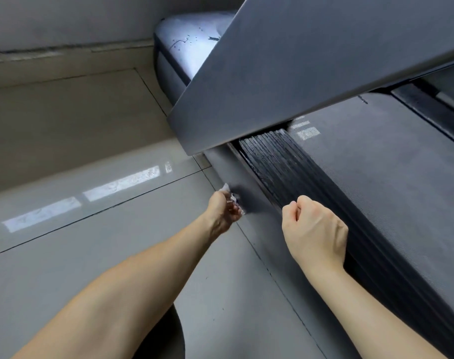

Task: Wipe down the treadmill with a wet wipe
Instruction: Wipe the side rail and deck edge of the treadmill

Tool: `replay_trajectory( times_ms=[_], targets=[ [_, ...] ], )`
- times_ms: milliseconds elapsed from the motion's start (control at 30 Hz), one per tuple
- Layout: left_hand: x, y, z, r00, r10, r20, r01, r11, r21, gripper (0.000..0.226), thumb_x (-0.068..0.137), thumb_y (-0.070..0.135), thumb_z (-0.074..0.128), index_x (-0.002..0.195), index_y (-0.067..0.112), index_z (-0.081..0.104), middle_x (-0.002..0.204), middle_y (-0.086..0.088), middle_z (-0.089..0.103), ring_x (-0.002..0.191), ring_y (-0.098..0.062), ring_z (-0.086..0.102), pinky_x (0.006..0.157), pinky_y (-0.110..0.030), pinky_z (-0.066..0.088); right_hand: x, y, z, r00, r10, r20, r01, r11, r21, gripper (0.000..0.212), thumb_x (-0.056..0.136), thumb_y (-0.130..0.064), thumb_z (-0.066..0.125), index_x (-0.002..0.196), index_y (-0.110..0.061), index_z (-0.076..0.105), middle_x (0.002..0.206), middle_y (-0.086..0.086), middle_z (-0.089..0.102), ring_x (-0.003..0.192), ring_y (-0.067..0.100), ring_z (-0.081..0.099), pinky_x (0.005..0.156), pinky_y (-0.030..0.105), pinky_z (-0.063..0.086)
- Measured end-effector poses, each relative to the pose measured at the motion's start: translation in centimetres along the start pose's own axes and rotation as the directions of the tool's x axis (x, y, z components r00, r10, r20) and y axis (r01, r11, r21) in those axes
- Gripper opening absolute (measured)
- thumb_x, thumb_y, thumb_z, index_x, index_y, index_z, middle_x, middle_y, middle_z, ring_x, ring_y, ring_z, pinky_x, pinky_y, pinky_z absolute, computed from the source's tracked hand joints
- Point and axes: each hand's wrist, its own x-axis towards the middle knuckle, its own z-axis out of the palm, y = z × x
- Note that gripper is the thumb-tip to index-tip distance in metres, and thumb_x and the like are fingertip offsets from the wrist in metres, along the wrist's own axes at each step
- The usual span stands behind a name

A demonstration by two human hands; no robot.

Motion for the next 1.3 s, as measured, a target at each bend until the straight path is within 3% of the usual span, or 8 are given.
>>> replay_trajectory(
  times_ms=[167,367,567,733,933,1033,1200,1300],
  targets=[
    [-0.8,8.1,2.0,0.948,0.316,-0.032,-0.317,0.933,-0.17,0.059,0.1,0.018,0.038,0.042,0.027,0.037,0.042,0.013,0.031,0.035,-0.006,0.025,0.038,-0.02,0.015,-0.1,0.0,0.2,1.0,0.012,-0.007,-0.012,1.0,0.011,0.042,0.099,-0.028,0.044,0.061,-0.02,0.029,0.053,-0.004,0.037,0.048,0.019,0.037,0.055,0.032,0.03],
    [4.0,8.3,0.8,0.967,0.222,-0.125,-0.248,0.93,-0.272,0.039,0.109,0.031,0.044,0.077,0.025,0.065,0.058,0.019,0.063,0.056,0.006,0.047,0.052,-0.01,0.042,-0.1,-0.2,0.2,0.999,0.04,0.001,-0.04,0.999,0.023,0.042,0.097,-0.026,0.045,0.061,-0.02,0.025,0.052,-0.004,0.034,0.047,0.015,0.028,0.055,0.034,0.026],
    [6.8,7.2,-0.6,0.99,0.128,-0.06,-0.14,0.957,-0.254,0.048,0.11,0.032,0.044,0.065,0.025,0.03,0.036,0.009,0.026,0.025,-0.005,0.019,0.029,-0.014,0.017,0.0,0.0,0.4,0.999,0.026,-0.019,-0.026,0.999,0.029,0.041,0.097,-0.026,0.044,0.061,-0.019,0.025,0.052,-0.004,0.033,0.047,0.013,0.027,0.056,0.034,0.025],
    [2.3,7.0,0.8,0.968,0.23,-0.102,-0.245,0.952,-0.181,0.039,0.105,0.013,0.043,0.068,0.025,0.037,0.043,0.01,0.027,0.029,-0.003,0.021,0.03,-0.017,0.018,0.1,0.1,0.5,1.0,0.007,-0.005,-0.007,1.0,0.016,0.04,0.097,-0.028,0.042,0.061,-0.019,0.026,0.054,-0.004,0.034,0.049,0.021,0.033,0.055,0.033,0.027],
    [-7.6,0.7,2.7,0.977,0.211,0.03,-0.213,0.964,0.159,0.022,0.083,0.006,0.047,0.067,0.02,0.042,0.057,0.003,0.035,0.049,-0.013,0.03,0.052,-0.024,0.026,0.1,0.1,0.4,1.0,-0.017,0.005,0.017,1.0,0.011,0.038,0.099,-0.029,0.04,0.063,-0.02,0.031,0.056,-0.005,0.037,0.053,0.023,0.043,0.055,0.032,0.03],
    [-11.1,-2.2,2.7,0.963,0.165,0.211,-0.235,0.901,0.366,0.015,0.081,0.007,0.055,0.068,0.014,0.049,0.066,-0.004,0.043,0.06,-0.018,0.039,0.057,-0.026,0.037,0.0,0.1,0.1,1.0,-0.017,0.018,0.016,1.0,0.019,0.036,0.1,-0.03,0.041,0.067,-0.019,0.037,0.058,-0.005,0.039,0.056,0.023,0.047,0.056,0.032,0.033],
    [-10.5,3.7,4.7,0.787,0.594,0.167,-0.595,0.66,0.458,0.022,0.092,0.023,0.065,0.075,0.014,0.056,0.066,0.002,0.057,0.064,-0.014,0.053,0.069,-0.035,0.051,0.1,0.2,0.0,0.997,-0.003,0.074,0.002,1.0,0.021,0.036,0.101,-0.028,0.039,0.067,-0.017,0.041,0.059,-0.003,0.043,0.056,0.023,0.052,0.058,0.04,0.05],
    [-10.2,5.1,5.7,0.696,0.696,0.175,-0.622,0.464,0.63,0.02,0.091,0.036,0.07,0.081,0.022,0.059,0.068,0.008,0.06,0.062,-0.009,0.053,0.062,-0.029,0.047,0.4,0.0,-0.5,0.994,-0.016,0.109,0.018,1.0,-0.013,0.034,0.102,-0.028,0.036,0.07,-0.017,0.039,0.062,-0.003,0.045,0.061,0.024,0.052,0.059,0.036,0.044]
  ],
)
